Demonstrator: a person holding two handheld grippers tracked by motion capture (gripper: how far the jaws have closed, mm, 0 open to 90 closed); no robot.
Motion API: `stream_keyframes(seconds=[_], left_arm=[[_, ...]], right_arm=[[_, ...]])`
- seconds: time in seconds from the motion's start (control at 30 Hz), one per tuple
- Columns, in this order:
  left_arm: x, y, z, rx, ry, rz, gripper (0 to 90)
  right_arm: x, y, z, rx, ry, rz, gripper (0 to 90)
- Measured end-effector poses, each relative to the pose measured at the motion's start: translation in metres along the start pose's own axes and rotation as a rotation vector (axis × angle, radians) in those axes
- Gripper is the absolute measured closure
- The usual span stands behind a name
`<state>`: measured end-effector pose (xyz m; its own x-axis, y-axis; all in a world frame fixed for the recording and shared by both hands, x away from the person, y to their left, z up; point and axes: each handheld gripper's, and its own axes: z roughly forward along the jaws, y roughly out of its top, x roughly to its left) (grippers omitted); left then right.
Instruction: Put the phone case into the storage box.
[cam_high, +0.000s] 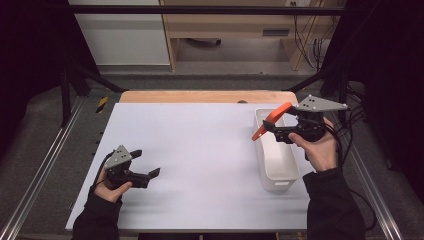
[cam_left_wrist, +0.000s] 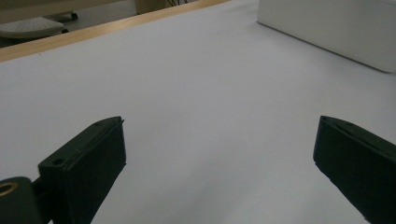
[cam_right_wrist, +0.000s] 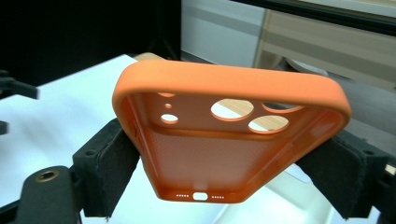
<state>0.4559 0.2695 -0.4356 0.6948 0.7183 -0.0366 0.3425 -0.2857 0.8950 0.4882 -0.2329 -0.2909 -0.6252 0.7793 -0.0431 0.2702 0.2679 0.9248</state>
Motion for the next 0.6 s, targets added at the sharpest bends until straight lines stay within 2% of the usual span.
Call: stream_keyframes(seconds=[0.27,0.6], left_arm=[[0.006,-0.003,-0.004,-0.008,0.014,-0.009,2.0],[0.009,-0.006,-0.002,0.002,0.016,-0.006,2.0]], right_arm=[[-0.008,0.008,0.007,0.036,-0.096,0.024,15.8],[-0.021,0.015,0.021,0.08,-0.178,0.044,15.8]])
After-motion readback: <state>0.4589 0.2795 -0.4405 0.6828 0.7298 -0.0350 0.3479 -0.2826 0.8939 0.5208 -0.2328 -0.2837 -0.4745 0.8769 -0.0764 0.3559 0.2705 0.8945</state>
